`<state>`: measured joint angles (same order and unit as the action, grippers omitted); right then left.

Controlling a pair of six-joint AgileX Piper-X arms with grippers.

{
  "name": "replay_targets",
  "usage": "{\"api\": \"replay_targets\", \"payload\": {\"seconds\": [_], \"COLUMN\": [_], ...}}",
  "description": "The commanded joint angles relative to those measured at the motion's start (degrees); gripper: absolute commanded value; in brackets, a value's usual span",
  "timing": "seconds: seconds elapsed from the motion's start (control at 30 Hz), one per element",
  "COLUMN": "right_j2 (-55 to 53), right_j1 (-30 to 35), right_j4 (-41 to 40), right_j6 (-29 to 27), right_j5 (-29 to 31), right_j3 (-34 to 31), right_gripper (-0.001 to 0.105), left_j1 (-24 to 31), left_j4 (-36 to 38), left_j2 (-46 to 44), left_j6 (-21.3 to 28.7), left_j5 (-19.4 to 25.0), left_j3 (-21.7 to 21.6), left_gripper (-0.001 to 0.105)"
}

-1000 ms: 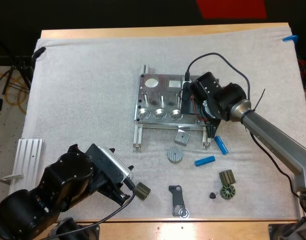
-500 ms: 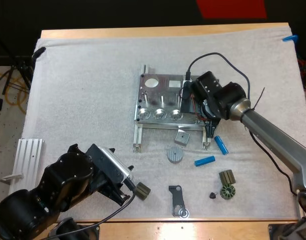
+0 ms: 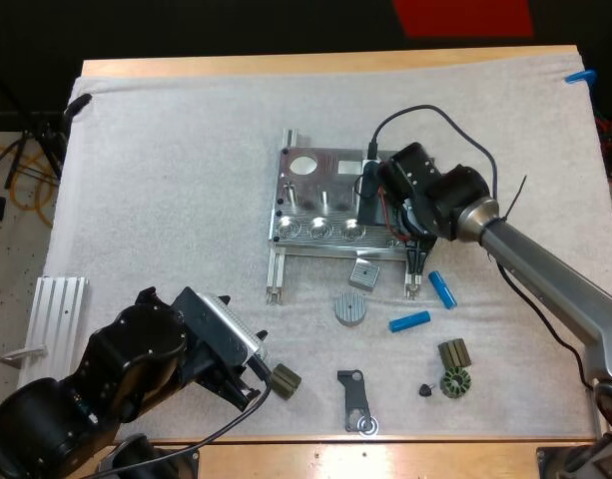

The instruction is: Load cells from right to left

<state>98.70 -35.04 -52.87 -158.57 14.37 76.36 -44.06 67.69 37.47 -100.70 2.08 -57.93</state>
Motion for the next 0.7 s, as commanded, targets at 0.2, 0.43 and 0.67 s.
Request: {"api": "replay_targets", "payload": {"seconds": [0.2,0.43,0.67], "right_j2": [1.2,1.2,1.2], "right_j1": [0.1,0.2,0.4], "right_j4": [5.8,5.8,6.5], "right_j6": [-0.3,-0.7,1.2], "right_j5": [0.0,4.0,8.8], "right_j3": [0.0,0.0,0.0], "right_gripper": [0.0,0.0,0.0], "left_j1": [-0.1,-0.1,-0.1], "left_j4": [0.2,0.2,0.2], "left_j2": [-0.1,-0.1,-0.1], "left_j6": [-0.1,-0.1,-0.1], "left_j5": [0.8,0.8,0.8], "left_j3": [-0.4,-0.4,-0.4], "left_gripper": [0.057,0.057,0.057]}}
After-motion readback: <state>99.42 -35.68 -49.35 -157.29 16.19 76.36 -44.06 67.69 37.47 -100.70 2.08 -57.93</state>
